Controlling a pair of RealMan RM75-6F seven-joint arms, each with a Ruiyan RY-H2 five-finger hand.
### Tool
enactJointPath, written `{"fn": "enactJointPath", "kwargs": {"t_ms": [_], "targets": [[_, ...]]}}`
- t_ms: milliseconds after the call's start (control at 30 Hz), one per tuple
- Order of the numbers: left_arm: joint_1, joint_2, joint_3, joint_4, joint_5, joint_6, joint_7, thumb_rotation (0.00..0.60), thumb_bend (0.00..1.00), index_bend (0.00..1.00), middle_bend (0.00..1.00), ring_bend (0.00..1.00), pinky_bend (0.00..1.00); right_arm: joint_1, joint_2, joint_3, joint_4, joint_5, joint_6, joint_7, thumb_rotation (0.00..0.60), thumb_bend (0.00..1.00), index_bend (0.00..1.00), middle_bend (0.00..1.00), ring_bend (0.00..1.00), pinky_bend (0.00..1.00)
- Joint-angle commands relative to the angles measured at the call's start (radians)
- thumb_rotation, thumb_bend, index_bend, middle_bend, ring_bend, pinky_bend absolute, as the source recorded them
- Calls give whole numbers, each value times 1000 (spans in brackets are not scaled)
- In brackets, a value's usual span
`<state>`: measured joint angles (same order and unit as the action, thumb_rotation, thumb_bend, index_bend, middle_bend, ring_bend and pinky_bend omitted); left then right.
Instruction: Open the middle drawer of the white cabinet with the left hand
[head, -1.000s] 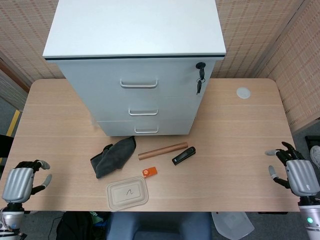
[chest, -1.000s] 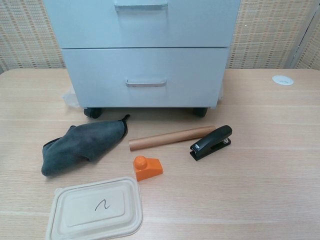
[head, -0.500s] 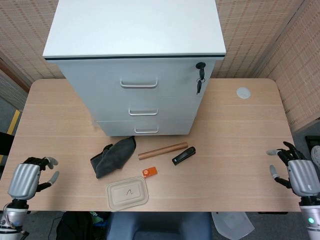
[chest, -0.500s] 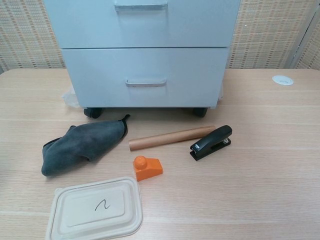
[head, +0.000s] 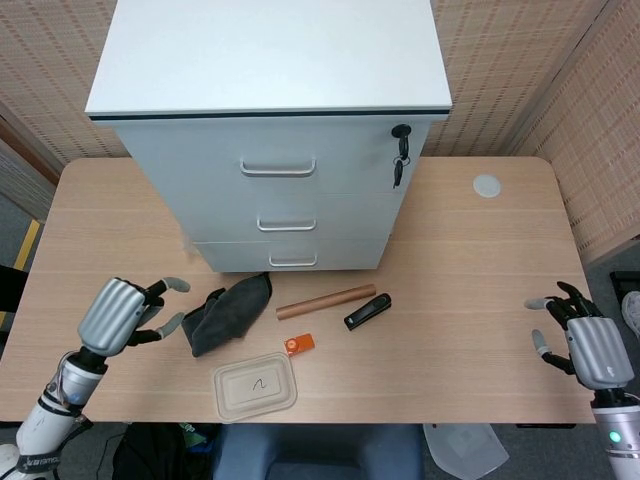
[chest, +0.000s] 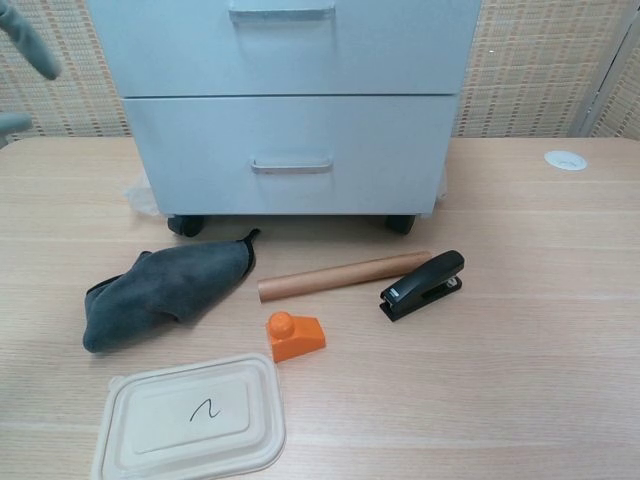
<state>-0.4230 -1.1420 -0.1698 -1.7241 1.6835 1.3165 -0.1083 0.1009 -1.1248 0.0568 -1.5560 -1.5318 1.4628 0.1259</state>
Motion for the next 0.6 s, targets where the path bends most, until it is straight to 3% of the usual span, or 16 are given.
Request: {"fn": "enactJointPath", "kwargs": {"t_ms": [33, 233, 600], "targets": [[-88, -8, -58, -19, -61, -91, -25, 600, 539, 323, 1000, 1000, 1000, -2, -2, -2, 4, 5, -3, 1, 600, 381, 340, 361, 255, 238], [-183, -28, -124, -44, -179, -194, -21, 600, 542, 266, 1000, 1000, 1000, 0, -5, -1, 9, 8, -8, 4, 600, 381, 340, 361, 255, 238], [-317, -104, -204, 4, -348, -280, 72, 600, 542, 270, 1000, 1000, 1000, 1, -10, -2, 23, 20, -19, 12, 600, 381, 340, 361, 255, 238]]}}
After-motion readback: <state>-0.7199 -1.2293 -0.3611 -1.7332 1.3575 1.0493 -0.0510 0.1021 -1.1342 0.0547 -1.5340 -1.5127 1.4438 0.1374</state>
